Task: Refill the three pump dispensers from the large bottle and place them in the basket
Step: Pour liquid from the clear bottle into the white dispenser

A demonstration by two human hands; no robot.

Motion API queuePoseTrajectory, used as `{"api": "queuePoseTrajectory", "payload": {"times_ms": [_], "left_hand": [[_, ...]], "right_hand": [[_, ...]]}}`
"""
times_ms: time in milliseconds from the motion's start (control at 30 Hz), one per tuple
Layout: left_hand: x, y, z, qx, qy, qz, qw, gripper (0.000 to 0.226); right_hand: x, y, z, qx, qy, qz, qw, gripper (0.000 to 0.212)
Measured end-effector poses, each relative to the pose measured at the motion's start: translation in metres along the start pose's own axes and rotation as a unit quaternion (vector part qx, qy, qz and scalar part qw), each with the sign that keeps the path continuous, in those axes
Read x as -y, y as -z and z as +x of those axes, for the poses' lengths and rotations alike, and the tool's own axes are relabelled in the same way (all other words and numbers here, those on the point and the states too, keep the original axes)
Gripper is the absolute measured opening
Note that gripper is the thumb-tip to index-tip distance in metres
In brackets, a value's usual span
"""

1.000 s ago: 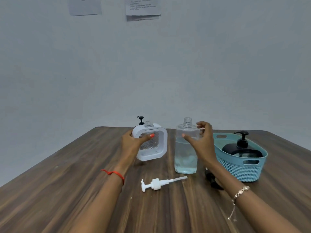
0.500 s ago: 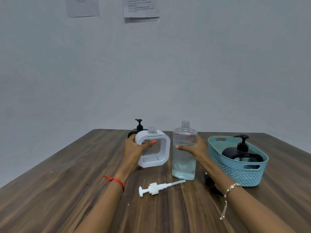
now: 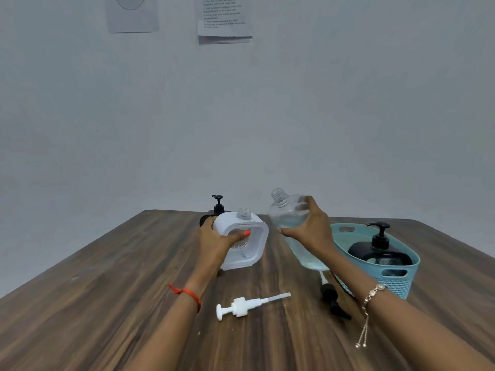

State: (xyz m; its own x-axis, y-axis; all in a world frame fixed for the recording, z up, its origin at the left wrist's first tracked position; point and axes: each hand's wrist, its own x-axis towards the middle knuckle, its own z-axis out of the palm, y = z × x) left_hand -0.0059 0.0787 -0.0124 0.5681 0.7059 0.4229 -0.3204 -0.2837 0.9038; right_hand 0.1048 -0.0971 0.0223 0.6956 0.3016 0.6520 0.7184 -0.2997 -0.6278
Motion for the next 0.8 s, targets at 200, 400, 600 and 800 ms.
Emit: {"api": "queuePoseTrajectory", "payload": {"times_ms": [200,400,600,800], "left_hand": [[-0.006,-0.008,-0.004,-0.043,-0.03,0.058,0.997,0.064],[-0.013,-0.008,-0.008,-0.082,-0.062,0.104,0.989,0.068],[-0.016,-0.009,-0.011,-0.089,-0.069,0.113,0.987,0.065],[-0.016,-0.01,-0.012,-0.086,-0.068,0.108,0.988,0.067]], "right_hand": [[0.009,0.004,0.003,-0.002,0.05,-0.062,0.997,0.077],[0.014,0.002,0.0,0.003,0.085,-0.122,0.989,0.076],[0.022,0.002,0.004,-0.008,0.133,-0.19,0.973,0.07],[0.022,0.001,0.008,-0.008,0.174,-0.255,0.951,0.071]]}}
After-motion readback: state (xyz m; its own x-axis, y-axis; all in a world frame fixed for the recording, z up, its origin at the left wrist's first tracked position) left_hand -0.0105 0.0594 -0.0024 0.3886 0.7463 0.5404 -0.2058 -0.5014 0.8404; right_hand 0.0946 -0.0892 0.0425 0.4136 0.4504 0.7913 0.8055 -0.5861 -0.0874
